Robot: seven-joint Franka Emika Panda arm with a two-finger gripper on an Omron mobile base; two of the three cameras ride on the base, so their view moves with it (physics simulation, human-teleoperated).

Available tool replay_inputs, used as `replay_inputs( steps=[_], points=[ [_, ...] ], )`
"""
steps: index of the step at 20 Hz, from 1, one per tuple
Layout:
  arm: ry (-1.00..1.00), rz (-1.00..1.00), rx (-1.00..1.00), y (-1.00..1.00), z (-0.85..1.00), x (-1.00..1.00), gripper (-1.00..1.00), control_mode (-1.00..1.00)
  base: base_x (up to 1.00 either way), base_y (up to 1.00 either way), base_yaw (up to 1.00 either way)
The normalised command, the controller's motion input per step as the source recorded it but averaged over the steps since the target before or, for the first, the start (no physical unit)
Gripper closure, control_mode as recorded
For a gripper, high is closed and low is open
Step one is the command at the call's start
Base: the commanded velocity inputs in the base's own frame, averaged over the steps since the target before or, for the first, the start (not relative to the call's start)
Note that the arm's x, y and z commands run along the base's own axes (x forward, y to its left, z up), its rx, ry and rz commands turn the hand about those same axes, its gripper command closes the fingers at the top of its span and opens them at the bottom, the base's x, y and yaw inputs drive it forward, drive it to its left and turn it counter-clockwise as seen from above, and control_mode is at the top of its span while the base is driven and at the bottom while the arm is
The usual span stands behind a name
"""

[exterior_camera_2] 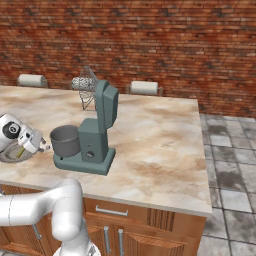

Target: Add butter and sugar cubes to the stand mixer bowl and then turn on the stand mixer to begin making frosting.

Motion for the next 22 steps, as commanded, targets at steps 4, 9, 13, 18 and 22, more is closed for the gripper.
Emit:
replay_inputs(
  steps=[4, 9, 13, 18, 22],
  points=[
    [0.00, 0.00, 0.00, -0.12, 0.00, 0.00, -1.00, -1.00, 0.00, 0.00, 0.00],
    [0.00, -0.01, 0.00, -0.13, 0.00, 0.00, -1.00, -1.00, 0.00, 0.00, 0.00],
    [0.00, -0.01, 0.00, -0.09, 0.00, 0.00, -1.00, -1.00, 0.00, 0.00, 0.00],
    [0.00, -0.01, 0.00, -0.07, 0.00, 0.00, -1.00, -1.00, 0.00, 0.00, 0.00],
    [0.00, -0.01, 0.00, -0.03, -0.01, 0.00, -1.00, -1.00, 0.00, 0.00, 0.00]
  ],
)
